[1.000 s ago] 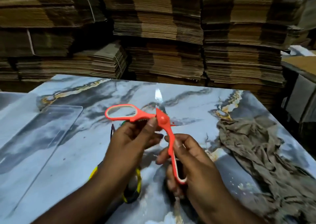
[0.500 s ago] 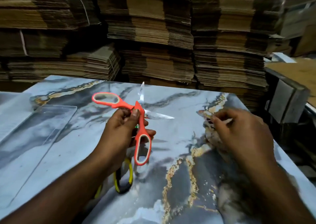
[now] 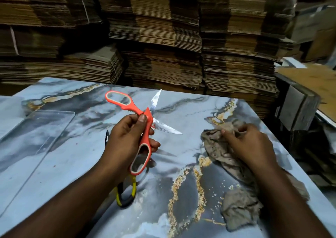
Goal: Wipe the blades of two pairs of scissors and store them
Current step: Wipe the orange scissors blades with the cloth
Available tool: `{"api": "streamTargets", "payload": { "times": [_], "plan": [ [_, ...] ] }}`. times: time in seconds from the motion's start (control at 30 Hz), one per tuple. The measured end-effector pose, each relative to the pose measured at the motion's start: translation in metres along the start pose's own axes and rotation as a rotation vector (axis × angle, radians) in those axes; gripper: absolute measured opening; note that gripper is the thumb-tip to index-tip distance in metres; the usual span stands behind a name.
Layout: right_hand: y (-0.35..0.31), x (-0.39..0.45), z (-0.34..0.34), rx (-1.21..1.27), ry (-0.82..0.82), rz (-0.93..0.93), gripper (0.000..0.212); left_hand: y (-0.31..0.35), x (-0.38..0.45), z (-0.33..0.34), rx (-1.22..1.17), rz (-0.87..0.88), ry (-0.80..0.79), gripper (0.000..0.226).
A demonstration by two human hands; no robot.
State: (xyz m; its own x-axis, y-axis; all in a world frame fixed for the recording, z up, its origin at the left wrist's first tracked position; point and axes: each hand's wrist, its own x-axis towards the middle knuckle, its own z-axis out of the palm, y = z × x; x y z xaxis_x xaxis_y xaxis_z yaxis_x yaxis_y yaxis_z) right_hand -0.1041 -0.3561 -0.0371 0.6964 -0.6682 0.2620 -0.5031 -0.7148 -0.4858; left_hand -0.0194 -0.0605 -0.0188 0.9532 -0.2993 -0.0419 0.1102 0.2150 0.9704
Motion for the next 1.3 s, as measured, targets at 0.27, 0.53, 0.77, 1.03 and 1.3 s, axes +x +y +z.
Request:
{"api": "streamTargets", "payload": {
  "times": [0.27,0.53,0.77,1.03,1.3],
  "plan": [
    [-0.013,-0.009,0.0,0.17,0.144,-0.13,0.021,0.005,-0.006,-0.01,0.012,0.022,0.02,0.027],
    [-0.044,-0.038,-0.002,0.646,0.189,-0.233,0.03,0.006,-0.006,-0.011,0.046,0.037,0.008,0.027],
    [-0.058,-0.055,0.0,0.531,0.149,-0.535,0.011,0.004,-0.007,-0.012,0.067,0.091,-0.005,0.026],
    [-0.063,-0.068,-0.004,0.817,0.097,-0.667,0.023,0.006,-0.01,-0.011,0.057,0.081,-0.063,0.026],
    [-0.079,-0.078,-0.003,0.558,-0.17,-0.607,0.029,0.007,-0.016,-0.009,0.083,0.072,-0.078,0.027]
  ]
}}
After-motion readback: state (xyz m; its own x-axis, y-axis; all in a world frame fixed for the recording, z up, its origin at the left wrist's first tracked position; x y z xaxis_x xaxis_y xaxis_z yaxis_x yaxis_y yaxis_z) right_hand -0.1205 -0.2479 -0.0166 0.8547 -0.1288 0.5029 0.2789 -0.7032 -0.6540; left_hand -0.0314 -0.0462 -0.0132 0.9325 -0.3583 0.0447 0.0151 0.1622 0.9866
